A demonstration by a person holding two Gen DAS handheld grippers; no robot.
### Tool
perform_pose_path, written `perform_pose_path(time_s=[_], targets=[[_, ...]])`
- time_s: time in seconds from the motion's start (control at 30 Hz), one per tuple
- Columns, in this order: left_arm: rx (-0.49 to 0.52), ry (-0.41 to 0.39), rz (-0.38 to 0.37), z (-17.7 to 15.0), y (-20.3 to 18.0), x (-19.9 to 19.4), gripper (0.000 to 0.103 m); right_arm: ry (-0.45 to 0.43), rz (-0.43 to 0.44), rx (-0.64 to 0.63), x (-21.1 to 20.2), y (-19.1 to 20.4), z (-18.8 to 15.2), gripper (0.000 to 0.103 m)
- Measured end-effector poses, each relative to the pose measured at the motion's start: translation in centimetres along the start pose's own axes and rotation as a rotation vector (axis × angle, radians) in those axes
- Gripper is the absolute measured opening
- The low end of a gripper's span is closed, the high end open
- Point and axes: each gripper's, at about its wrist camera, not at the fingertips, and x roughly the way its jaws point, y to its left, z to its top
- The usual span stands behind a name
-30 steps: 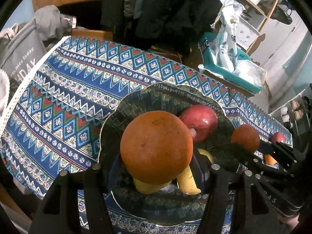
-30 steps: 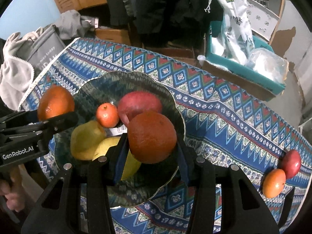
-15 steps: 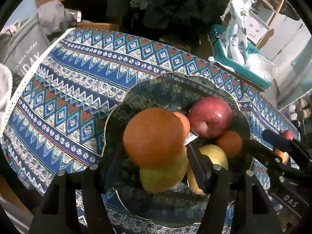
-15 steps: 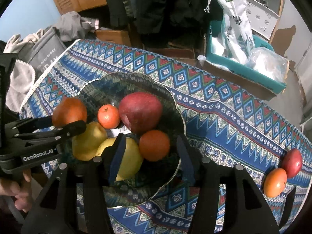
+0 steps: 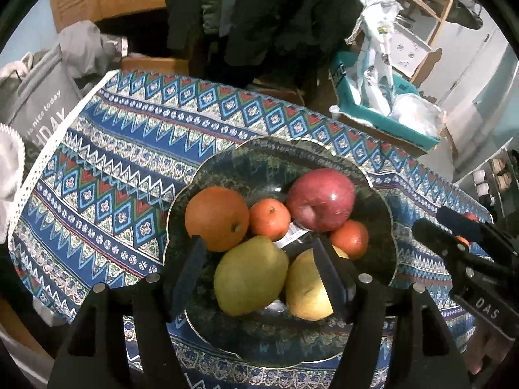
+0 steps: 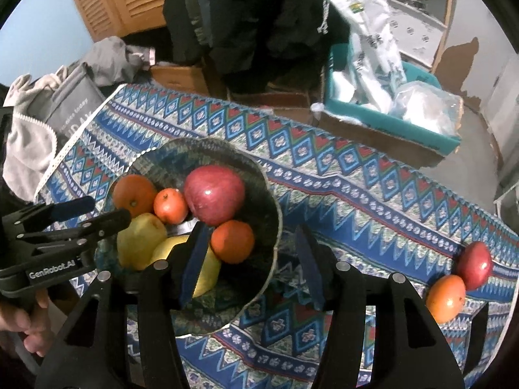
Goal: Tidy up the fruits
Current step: 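Withdraw both open tools from the bowl toward the last apple and orange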
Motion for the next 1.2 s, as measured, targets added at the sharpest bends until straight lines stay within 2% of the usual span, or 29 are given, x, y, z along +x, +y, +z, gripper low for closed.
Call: perform_pose_path(time_s=[0.1, 0.73, 1.0, 1.2], targets=[[0.013, -0.020, -0.004, 0.0, -0.6, -0.8, 0.074, -0.033, -0.028, 0.004, -1.2, -0.5, 0.0, 0.055], [0.134, -0.130, -0.080, -0.6, -6.8, -5.7, 0.080, -0.178, -0.142, 0.053, -8.7, -4.2, -0.9, 0.060], [0.176, -0.167, -0.108, -0.9, -9.4, -7.4, 0.081, -0.225, -0.183, 0.075, -11.4, -5.6, -1.6, 0.065], [0.200, -0.190, -0.126, -1.1, -11.1, -8.2, 0.087, -0.256, -0.215, 0.093, -13.2, -6.9, -2.4, 0.069]])
